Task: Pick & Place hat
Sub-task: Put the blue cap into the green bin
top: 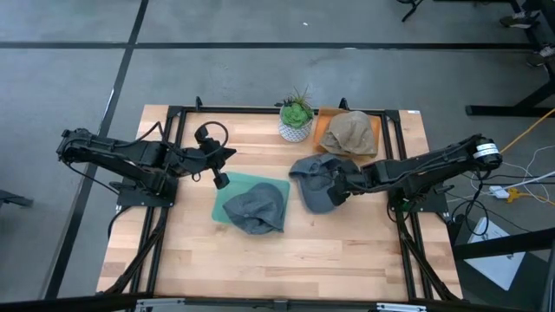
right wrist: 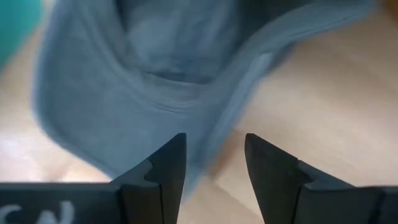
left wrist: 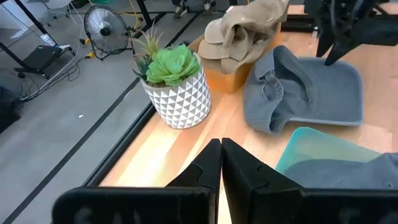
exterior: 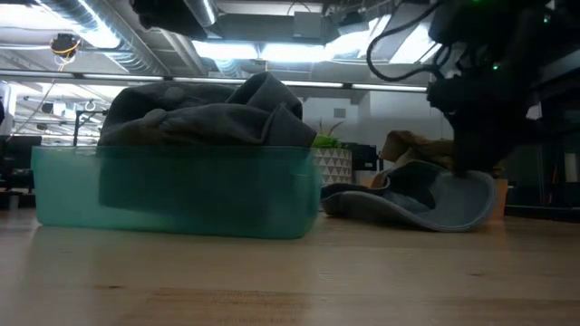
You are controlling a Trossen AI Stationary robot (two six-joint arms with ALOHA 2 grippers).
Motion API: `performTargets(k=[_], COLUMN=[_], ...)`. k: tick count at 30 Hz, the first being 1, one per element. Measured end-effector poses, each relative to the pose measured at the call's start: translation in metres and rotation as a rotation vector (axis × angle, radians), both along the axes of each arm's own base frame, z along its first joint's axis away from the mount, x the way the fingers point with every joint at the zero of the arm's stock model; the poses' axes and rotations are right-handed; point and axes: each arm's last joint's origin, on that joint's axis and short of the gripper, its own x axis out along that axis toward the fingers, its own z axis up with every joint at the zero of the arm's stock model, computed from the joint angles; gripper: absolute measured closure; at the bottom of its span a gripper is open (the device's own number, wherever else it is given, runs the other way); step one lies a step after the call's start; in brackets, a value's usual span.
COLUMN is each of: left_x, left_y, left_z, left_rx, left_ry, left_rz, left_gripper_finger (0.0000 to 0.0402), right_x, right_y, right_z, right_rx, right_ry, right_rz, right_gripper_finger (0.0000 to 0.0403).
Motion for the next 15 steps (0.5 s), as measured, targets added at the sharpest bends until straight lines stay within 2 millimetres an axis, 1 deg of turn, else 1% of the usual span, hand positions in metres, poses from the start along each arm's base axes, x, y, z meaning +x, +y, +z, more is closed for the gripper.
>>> performTargets(k=[5,10,12,15], left_x=[0.0,0.0,0.0,0.0], left_y=[0.0,0.0,0.0,0.0], left_z=[-0.001,-0.001,-0.001,-0.001], left_rx=[0.001,0.001,0.001,0.001], left_ry=[0.008,0.008,0.008,0.008], left_rz=[0.0,0.0,0.0,0.0], left_gripper_finger=[0.0397,0.0395,0.0394,0.0395], right_x=[0.007,0.001,-0.001,0.0], right_y=[0.002,0.001,0.001,0.001], right_z=[-0.01,-0.025,-0.03,-0.033], right_rx=[0.056,0.063,0.06,0.054], right_ry=[-0.126,-0.129,-0.131,-0.154], right_rz=[0.006,-0.011,-0.002,0.024], right_gripper_finger=[0.024,0.0244,0.0261,0.0316])
